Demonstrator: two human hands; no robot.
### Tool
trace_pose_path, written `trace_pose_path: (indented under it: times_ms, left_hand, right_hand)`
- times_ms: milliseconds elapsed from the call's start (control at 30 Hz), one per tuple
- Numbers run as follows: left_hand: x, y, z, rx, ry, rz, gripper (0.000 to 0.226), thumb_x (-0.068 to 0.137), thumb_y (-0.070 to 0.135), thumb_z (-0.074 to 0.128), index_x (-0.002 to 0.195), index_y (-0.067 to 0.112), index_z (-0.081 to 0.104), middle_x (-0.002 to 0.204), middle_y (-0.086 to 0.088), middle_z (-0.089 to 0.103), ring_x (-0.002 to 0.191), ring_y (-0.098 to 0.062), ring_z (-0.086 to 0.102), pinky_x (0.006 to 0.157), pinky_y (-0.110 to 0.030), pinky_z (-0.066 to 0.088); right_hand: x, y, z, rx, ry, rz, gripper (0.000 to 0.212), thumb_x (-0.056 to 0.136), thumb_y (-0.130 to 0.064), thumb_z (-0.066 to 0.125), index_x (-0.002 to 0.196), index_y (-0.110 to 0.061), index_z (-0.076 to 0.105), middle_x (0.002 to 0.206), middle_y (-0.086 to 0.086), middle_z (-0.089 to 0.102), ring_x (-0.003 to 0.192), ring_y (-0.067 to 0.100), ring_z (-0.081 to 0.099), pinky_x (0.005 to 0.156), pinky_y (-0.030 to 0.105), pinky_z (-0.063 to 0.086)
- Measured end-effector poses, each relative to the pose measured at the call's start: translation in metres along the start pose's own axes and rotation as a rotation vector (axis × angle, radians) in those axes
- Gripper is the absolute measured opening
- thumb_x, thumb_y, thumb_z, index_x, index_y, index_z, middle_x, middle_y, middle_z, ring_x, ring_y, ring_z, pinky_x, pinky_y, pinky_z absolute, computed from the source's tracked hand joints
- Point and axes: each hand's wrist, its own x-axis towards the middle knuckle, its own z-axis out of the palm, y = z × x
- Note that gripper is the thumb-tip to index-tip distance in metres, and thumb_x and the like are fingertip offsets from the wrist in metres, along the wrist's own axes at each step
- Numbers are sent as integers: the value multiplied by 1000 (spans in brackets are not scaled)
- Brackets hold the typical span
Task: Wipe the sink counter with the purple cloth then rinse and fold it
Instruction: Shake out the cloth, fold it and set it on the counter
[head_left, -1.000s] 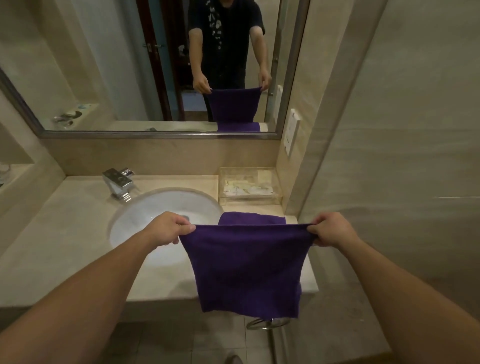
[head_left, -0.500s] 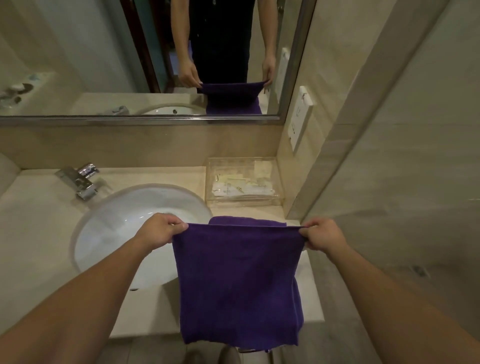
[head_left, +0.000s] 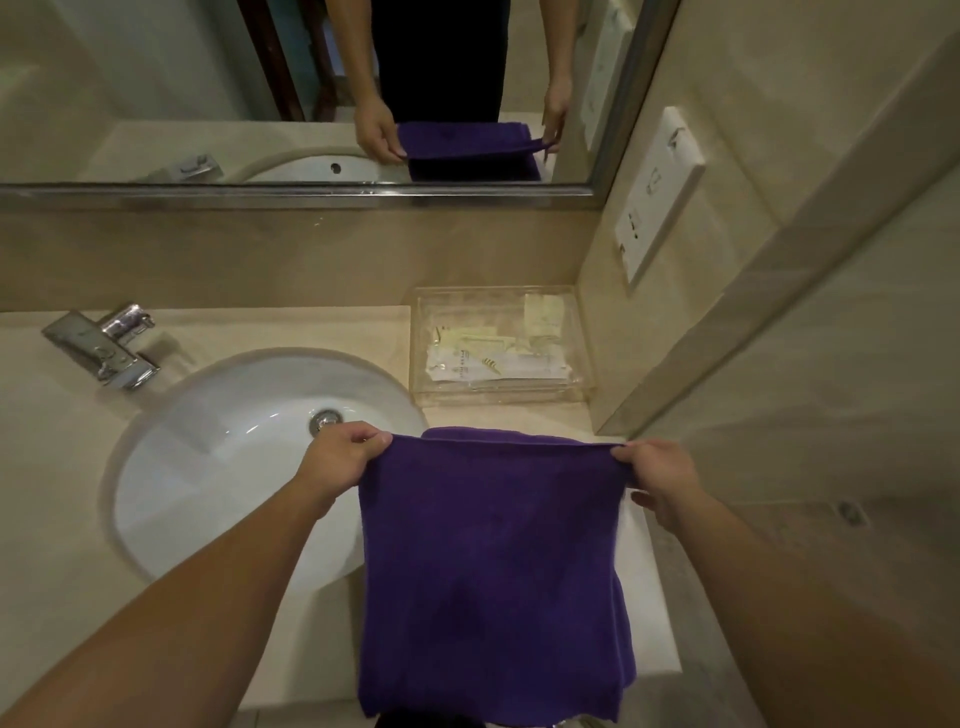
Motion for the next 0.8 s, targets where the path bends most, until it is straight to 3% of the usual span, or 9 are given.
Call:
trace_pose_path:
  times_ms: [167, 267, 500, 667, 800]
  left_hand:
    - [23, -7, 15, -126, -3, -83, 17, 96, 24, 66, 89, 10, 74, 80, -2, 69, 75, -17, 58, 70, -33, 48]
    - [36, -10, 20, -219, 1, -159, 18, 96, 24, 66, 91, 8, 73, 75, -1, 64, 70, -16, 53, 61, -28, 44]
    - [67, -16, 30, -306, -60, -222, 21, 96, 25, 66, 101, 6, 73, 88, -2, 67, 77, -15, 56, 69, -30, 45]
    - [86, -15, 39, -402, -163, -247, 15, 99, 25, 61, 100, 15, 72, 90, 2, 66, 84, -15, 56, 74, -32, 43]
    - [94, -23, 41, -499, -285, -347, 15, 100, 29, 59, 100, 20, 71, 90, 2, 67, 85, -17, 57, 72, -34, 44]
  right_hand:
    - [16, 6, 10, 26, 8, 33, 11, 92, -6, 65, 84, -13, 61, 74, 7, 59, 68, 21, 53, 63, 31, 43]
    - [26, 7, 16, 25, 22, 16, 7, 91, -6, 66, 86, -11, 65, 76, 9, 62, 75, 26, 55, 67, 35, 45]
    - [52, 14, 31, -31, 131, -3, 2, 89, -10, 69, 90, -12, 70, 72, 9, 66, 63, 25, 57, 57, 33, 47]
    - [62, 23, 41, -98, 235, -76, 13, 89, -14, 70, 79, -22, 68, 79, 0, 68, 84, 26, 64, 83, 40, 53]
    - [67, 23, 44, -143, 270, -87, 4, 89, -17, 69, 93, -17, 71, 91, 3, 70, 91, 26, 64, 81, 33, 48]
